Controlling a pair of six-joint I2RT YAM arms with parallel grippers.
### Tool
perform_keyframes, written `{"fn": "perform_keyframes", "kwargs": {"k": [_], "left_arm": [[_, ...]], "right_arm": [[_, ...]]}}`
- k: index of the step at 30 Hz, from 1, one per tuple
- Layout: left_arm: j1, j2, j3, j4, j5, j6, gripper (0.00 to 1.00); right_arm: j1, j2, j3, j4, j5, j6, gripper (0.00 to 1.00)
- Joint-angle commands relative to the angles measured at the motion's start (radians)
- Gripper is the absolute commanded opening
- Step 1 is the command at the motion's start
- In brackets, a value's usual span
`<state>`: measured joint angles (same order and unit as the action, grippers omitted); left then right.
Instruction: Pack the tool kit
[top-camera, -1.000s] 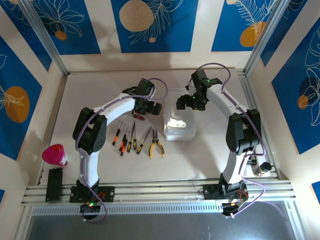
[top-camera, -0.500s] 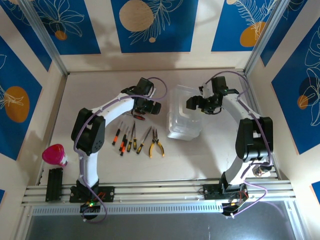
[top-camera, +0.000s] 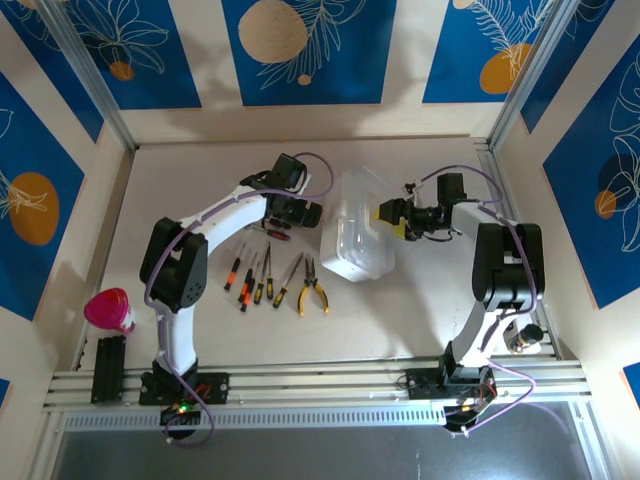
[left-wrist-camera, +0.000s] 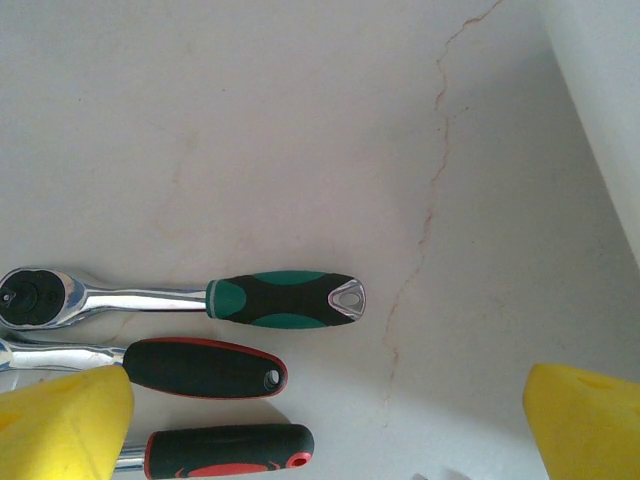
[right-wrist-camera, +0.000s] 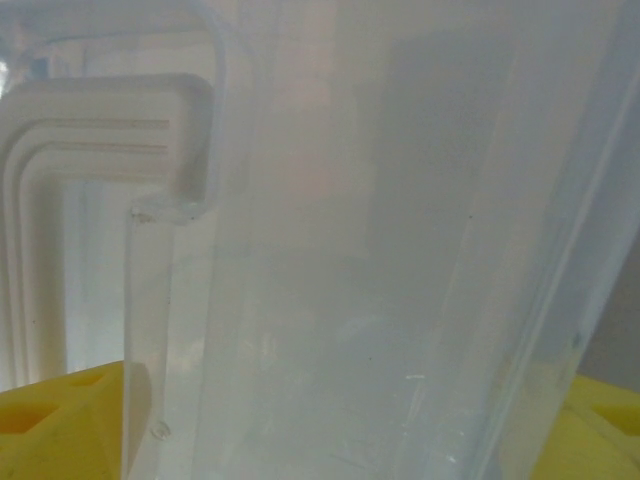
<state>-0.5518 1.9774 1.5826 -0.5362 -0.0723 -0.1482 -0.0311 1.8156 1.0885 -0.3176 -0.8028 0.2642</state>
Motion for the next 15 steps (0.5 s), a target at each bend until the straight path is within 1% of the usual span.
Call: {"fn": "perform_keyframes", "kwargs": {"k": [1,6,15], "left_arm": [[0.007,-0.040,-0.005,-0.019,-0.004,0.010,1.00],[0.009,-0.043,-0.006,-0.025,-0.004,0.011,1.00],[0.007,-0.036,-0.006,-0.028,0.002,0.008,1.00]], "right_arm": [[-0.007,0.061,0.010,-0.030,-0.010,-0.023,0.90],[-0.024,0.090,0.034,-0.078,0.016,-0.066,0.95],[-0.031,0.070,0.076,-0.140,0.045,-0.091,0.96]]}}
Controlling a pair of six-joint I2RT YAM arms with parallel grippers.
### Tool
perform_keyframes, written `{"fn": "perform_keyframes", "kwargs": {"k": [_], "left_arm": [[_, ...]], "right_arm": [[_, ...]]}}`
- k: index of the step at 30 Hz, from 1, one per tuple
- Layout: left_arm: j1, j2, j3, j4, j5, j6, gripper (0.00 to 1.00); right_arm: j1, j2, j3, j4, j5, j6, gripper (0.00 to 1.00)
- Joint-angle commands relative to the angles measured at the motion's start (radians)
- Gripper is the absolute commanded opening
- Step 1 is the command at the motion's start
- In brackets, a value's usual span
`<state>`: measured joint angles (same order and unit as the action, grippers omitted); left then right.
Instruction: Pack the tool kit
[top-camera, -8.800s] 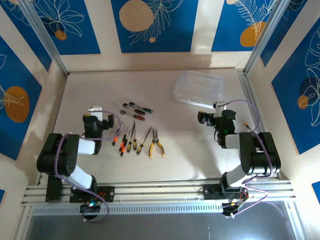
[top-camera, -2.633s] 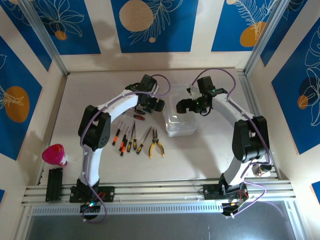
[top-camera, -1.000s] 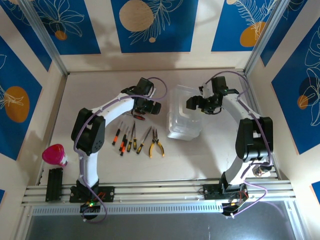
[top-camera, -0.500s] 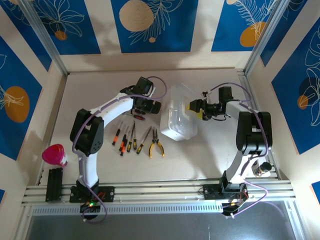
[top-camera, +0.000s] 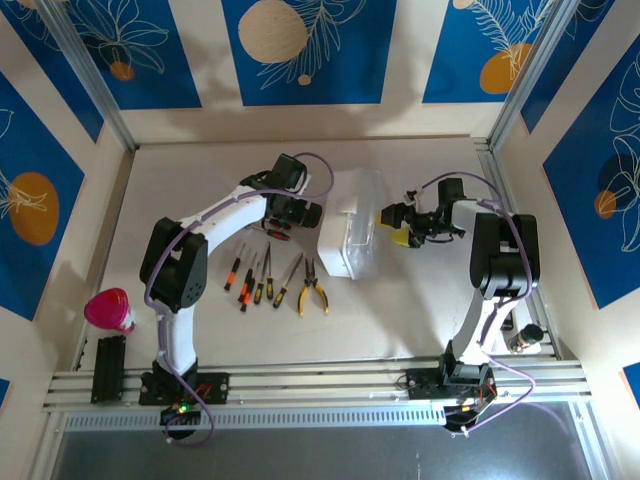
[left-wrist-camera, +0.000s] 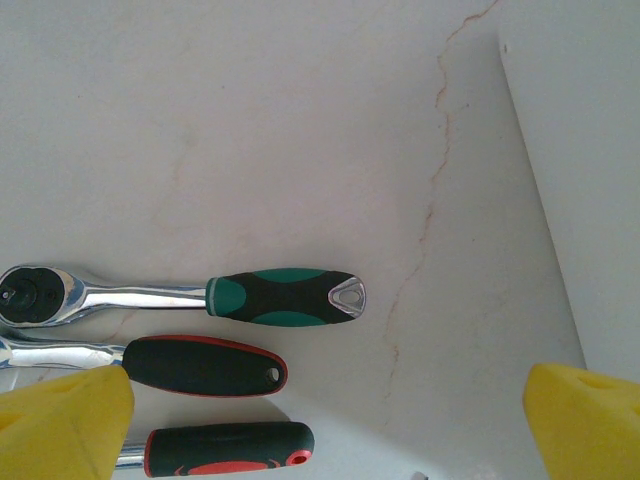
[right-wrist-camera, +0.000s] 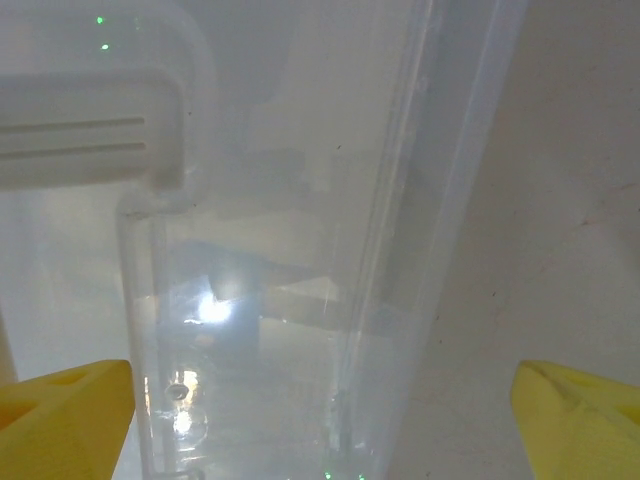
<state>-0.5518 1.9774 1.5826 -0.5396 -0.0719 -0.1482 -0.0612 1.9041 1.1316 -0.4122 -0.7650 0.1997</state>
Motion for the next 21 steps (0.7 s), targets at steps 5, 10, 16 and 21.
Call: {"fn": "perform_keyframes", "kwargs": {"k": [5,10,16,21], "left_arm": [[0.007,-0.037,-0.002,-0.032,-0.002,0.010,1.00],[0.017,-0.055,0.004,-0.037,-0.004,-0.028,1.00],[0.046,-0.084,0.067,-0.091,0.103,-0.065,1.00],[0.044,-0.121,0.113,-0.123,0.156,-0.027,1.00]], "right_arm": [[-0.001,-0.060,0.057,-0.088,0.057,-0.018,0.97],[-0.012,-0.131,0.082,-0.160,0.176,0.020,0.99],[-0.019,-0.233,0.106,-0.233,0.293,0.048,0.99],[0.018,-0.309,0.124,-0.237,0.350,0.101,1.00]]}}
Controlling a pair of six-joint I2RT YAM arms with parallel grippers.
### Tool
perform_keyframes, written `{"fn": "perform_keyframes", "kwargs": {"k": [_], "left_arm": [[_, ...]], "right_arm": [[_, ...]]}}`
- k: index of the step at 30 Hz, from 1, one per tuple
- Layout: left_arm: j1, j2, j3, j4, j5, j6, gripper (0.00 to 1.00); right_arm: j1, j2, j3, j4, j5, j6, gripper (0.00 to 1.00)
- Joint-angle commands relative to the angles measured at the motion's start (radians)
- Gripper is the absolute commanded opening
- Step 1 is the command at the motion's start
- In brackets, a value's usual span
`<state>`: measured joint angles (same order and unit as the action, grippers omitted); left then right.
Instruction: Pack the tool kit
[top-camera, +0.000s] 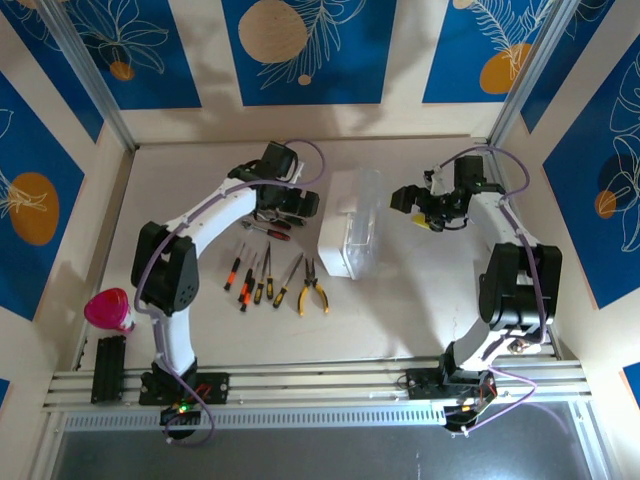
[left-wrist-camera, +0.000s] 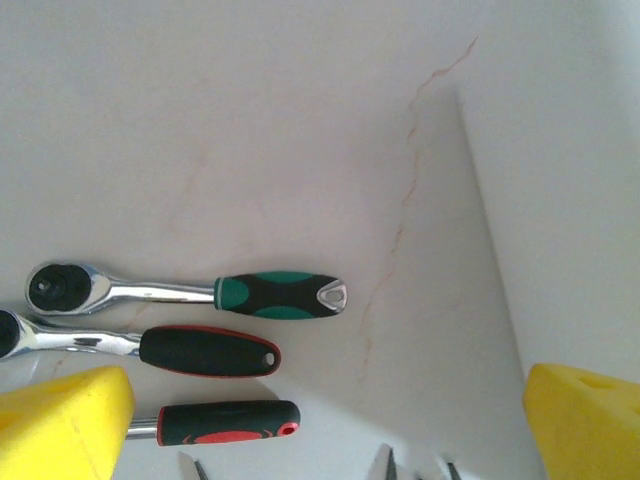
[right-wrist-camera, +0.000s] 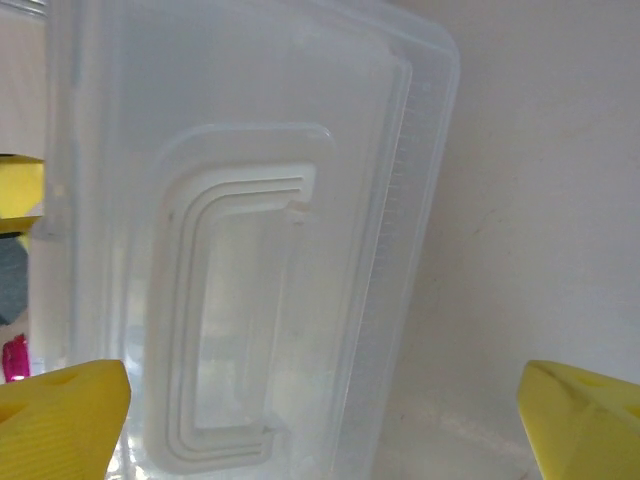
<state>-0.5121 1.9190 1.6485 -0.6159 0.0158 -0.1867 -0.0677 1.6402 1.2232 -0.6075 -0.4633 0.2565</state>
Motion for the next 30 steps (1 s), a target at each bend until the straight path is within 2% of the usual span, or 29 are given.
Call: {"fn": "perform_keyframes", "kwargs": {"k": [1,4,8,18,30], "left_arm": [[0.005,-0.069,0.054,-0.050,0.085,0.012,1.00],[0.003,-0.083,0.086,-0.073,0.163,-0.011,1.00],[-0.001,-0.095,0.075,-0.016,0.315,-0.088,1.00],[-0.033,-0.056,0.055,0.156,0.525,-0.255,1.00],[-0.103,0.046,0.079,0.210,0.574,-0.345,1.00]], "right_arm": [[0.037,-0.054,0.038,-0.039,0.062,0.058,0.99],[0.078,-0.065,0.053,-0.016,0.100,0.103,0.98],[0.118,-0.047,0.065,0.022,0.133,0.163,0.93],[0.166,0.008,0.080,0.089,0.139,0.250,0.69],[0.194,0.057,0.084,0.143,0.118,0.286,0.57]]}}
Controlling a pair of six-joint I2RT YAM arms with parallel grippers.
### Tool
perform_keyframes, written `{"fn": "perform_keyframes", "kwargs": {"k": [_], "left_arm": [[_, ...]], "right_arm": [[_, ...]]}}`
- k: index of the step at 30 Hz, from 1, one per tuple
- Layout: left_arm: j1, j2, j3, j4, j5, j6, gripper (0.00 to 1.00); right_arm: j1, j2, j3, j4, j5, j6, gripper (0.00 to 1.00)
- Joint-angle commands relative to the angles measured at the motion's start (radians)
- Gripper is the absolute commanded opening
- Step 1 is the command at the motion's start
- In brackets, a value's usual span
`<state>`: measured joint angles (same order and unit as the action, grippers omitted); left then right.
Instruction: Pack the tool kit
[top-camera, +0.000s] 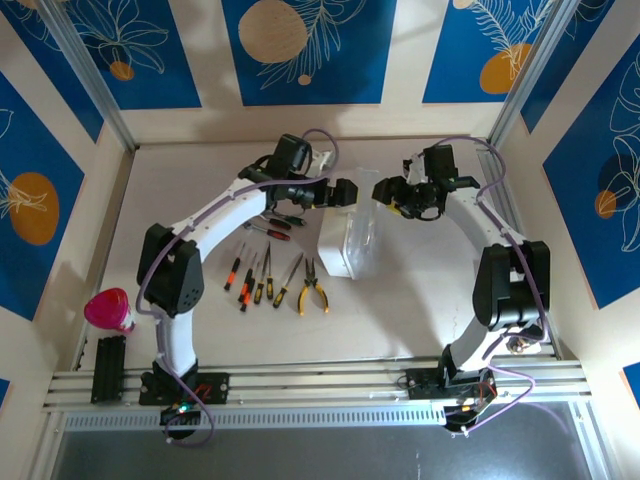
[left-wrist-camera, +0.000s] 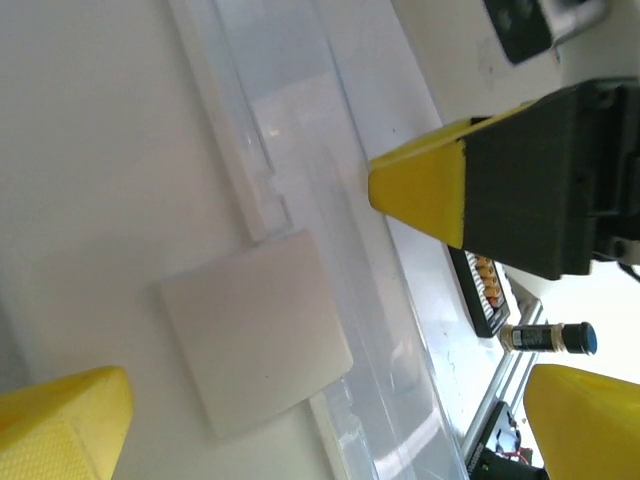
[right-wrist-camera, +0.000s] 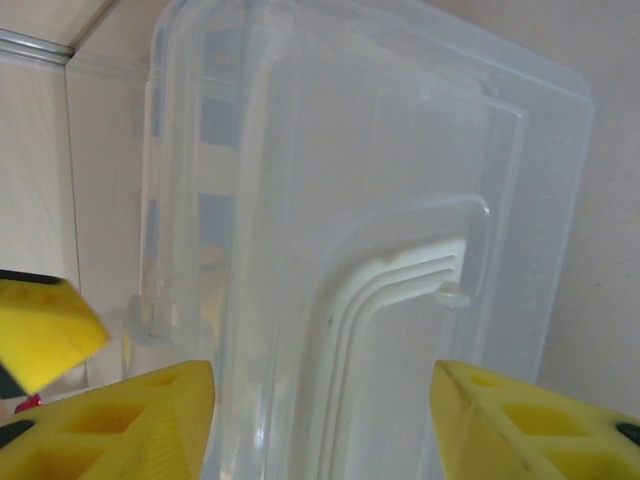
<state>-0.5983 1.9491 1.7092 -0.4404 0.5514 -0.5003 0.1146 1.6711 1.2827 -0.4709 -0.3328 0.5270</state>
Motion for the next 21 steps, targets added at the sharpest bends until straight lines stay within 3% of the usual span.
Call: {"fn": "perform_keyframes", "kwargs": {"k": [1,4,11,21], "left_arm": [[-0.022,0.023,0.022,0.035,0.039,-0.036,1.00],[-0.032,0.040,0.027,0.041,0.038,-0.049,1.00],[-0.046,0.080,0.051,0.024,0.043,-0.077,1.00],[-0.062,0.131,0.100,0.011,0.090,-0.098,1.00]], "right_arm": [[0.013,0.029,0.024,0.011,-0.014,0.019,0.54],[0.018,0.041,0.025,0.020,-0.019,0.023,0.48],[0.036,0.075,0.025,0.031,-0.031,0.024,0.23],[0.080,0.111,-0.002,0.058,-0.044,0.034,0.14]]}}
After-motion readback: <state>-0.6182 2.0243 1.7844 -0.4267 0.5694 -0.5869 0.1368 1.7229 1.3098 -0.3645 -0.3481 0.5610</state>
